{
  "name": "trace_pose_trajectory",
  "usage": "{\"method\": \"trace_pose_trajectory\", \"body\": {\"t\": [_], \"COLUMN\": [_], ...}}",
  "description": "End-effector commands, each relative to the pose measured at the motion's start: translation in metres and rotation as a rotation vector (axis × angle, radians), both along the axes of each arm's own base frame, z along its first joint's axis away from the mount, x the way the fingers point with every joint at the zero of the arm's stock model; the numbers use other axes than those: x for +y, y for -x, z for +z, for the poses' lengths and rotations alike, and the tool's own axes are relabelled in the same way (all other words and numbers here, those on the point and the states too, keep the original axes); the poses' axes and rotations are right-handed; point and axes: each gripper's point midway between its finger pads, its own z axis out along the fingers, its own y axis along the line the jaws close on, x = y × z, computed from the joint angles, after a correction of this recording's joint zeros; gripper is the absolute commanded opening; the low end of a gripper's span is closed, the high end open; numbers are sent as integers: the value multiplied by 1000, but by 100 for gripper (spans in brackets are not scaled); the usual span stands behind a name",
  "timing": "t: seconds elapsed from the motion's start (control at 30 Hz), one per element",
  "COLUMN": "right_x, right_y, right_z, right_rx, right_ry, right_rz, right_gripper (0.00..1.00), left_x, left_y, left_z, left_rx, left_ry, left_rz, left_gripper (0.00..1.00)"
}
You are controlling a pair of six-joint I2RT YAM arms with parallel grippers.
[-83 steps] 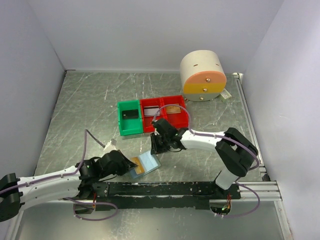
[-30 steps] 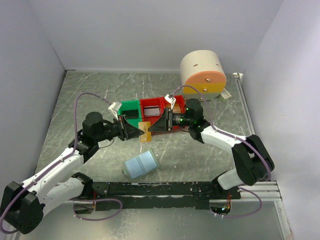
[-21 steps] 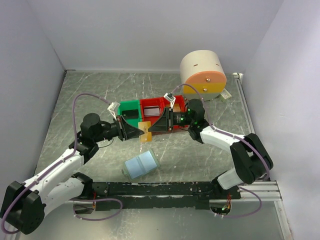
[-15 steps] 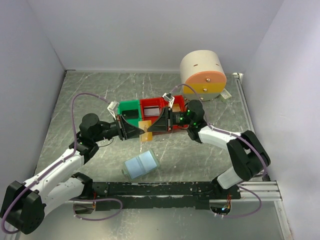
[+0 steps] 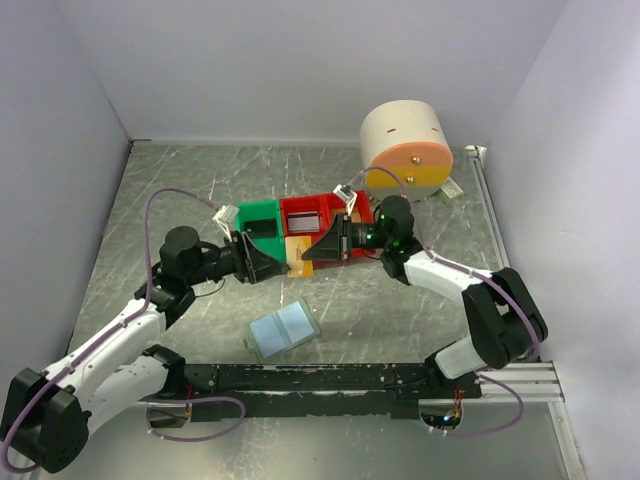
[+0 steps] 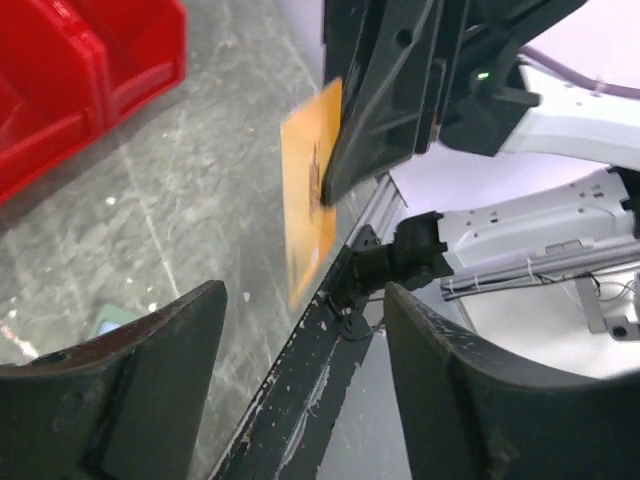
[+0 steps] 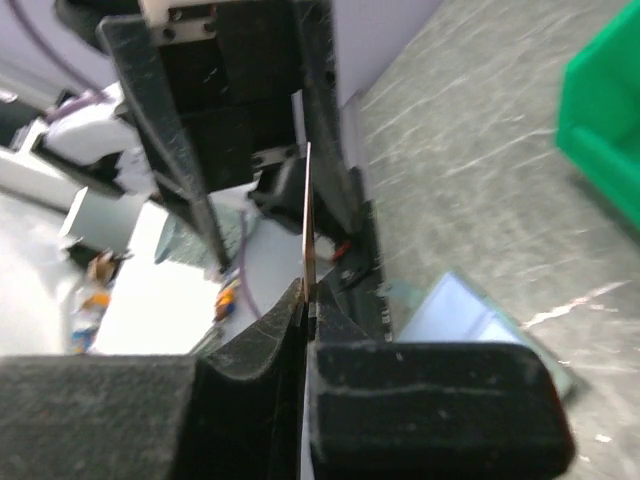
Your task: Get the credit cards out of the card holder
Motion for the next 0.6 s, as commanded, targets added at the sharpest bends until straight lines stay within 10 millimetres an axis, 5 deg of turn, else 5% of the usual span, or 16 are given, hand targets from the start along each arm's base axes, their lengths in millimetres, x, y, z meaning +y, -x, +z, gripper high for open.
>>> {"method": "trace_pose_trajectory", "body": {"t": [0.0,0.17,0.33,0.57], "right_x": [-21,-55,-119,-165], "right_y": [-40,-92,-143,-167], "right_z": [-14,-28,-36,-37], "right_rx": [-117,-286,-489,-800], "right_ry": [163,401,697,924], "right_rz": [-176,-476,-821,-924], "right_gripper": [0,0,0,0], "left_x": [20,54,84,78], "left_y": [-12,-27,-35,-27], "left_z": [-6,-22,-36,-47], "left_rx": [1,46,85,141], "left_ry": [-143,-360,-487,-396], "left_rz": [124,298,450,456], "left_gripper": [80,86,87,88]}}
